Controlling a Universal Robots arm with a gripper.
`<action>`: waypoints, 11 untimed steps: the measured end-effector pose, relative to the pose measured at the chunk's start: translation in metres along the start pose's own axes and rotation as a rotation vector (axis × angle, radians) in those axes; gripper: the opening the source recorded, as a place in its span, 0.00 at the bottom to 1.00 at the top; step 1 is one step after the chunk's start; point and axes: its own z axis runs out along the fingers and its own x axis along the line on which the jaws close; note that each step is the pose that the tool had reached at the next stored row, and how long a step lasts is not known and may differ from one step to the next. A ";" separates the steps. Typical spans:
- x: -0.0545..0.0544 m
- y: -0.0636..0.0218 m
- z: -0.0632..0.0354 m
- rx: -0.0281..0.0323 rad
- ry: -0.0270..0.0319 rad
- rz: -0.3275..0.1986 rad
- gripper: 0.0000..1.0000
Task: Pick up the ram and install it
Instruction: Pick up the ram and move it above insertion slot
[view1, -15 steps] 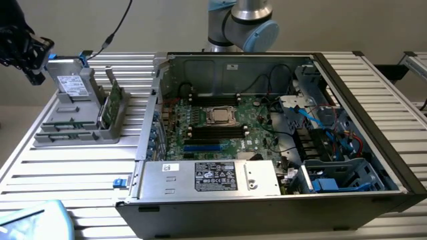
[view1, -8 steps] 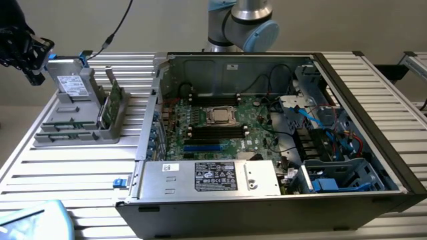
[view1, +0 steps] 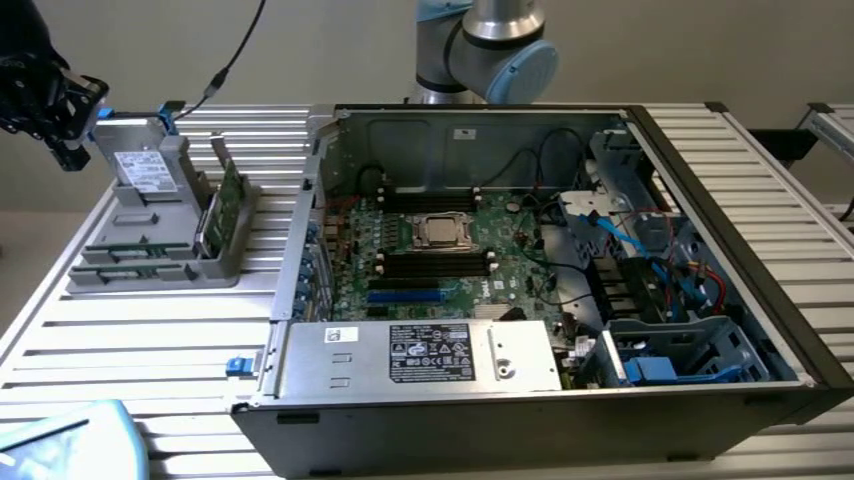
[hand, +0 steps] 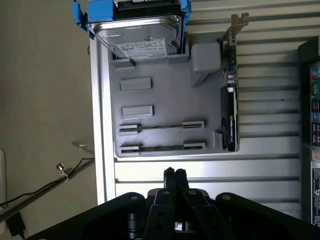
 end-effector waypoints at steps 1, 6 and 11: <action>0.000 0.0000 0.0000 0.0001 0.0001 -0.001 0.11; 0.000 0.0000 0.0001 0.0029 0.0017 -0.047 0.11; 0.000 0.0000 0.0002 0.0089 0.0056 -0.139 0.11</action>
